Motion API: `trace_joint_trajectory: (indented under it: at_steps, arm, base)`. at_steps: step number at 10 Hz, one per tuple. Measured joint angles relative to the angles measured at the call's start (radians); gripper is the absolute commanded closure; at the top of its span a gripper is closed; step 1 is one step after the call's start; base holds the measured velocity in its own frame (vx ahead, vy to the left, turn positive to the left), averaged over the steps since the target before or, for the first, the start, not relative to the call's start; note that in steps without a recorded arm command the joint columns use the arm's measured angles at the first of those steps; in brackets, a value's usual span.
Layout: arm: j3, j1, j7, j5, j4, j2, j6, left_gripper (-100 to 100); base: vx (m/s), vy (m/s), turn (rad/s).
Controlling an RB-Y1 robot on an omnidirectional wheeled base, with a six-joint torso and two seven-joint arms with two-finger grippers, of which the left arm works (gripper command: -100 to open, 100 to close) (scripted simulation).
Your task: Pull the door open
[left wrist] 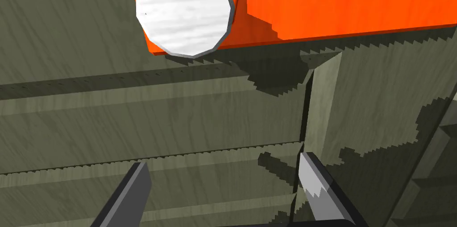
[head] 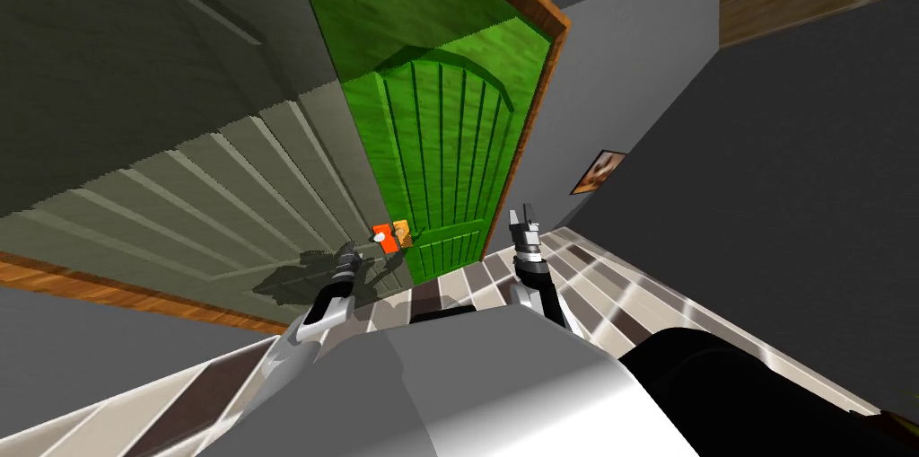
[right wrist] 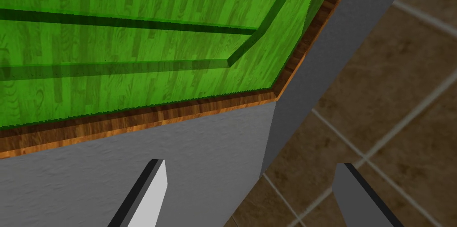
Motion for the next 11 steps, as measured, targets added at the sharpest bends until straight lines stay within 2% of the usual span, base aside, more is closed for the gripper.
trace_joint_trajectory:
  at_steps: [1, 2, 7, 8, 11]
  arm:
    - [-0.014, -0.007, 0.000, -0.001, -0.016, -0.008, 0.002, -100]
    - [-0.017, -0.008, 0.001, -0.002, -0.019, -0.009, 0.004, 100]
    - [-0.014, -0.007, 0.000, -0.001, -0.016, -0.008, 0.002, 100]
    - [-0.014, -0.007, 0.000, -0.001, -0.016, -0.008, 0.002, -100]
    - [0.000, 0.018, 0.002, 0.001, -0.022, 0.001, 0.008, -100]
  base:
    - [0.122, -0.058, -0.039]
    - [-0.020, 0.008, 0.041]
    - [-0.025, 0.013, 0.000]
    - [-0.132, 0.061, 0.163]
    - [-0.203, 0.053, 0.044]
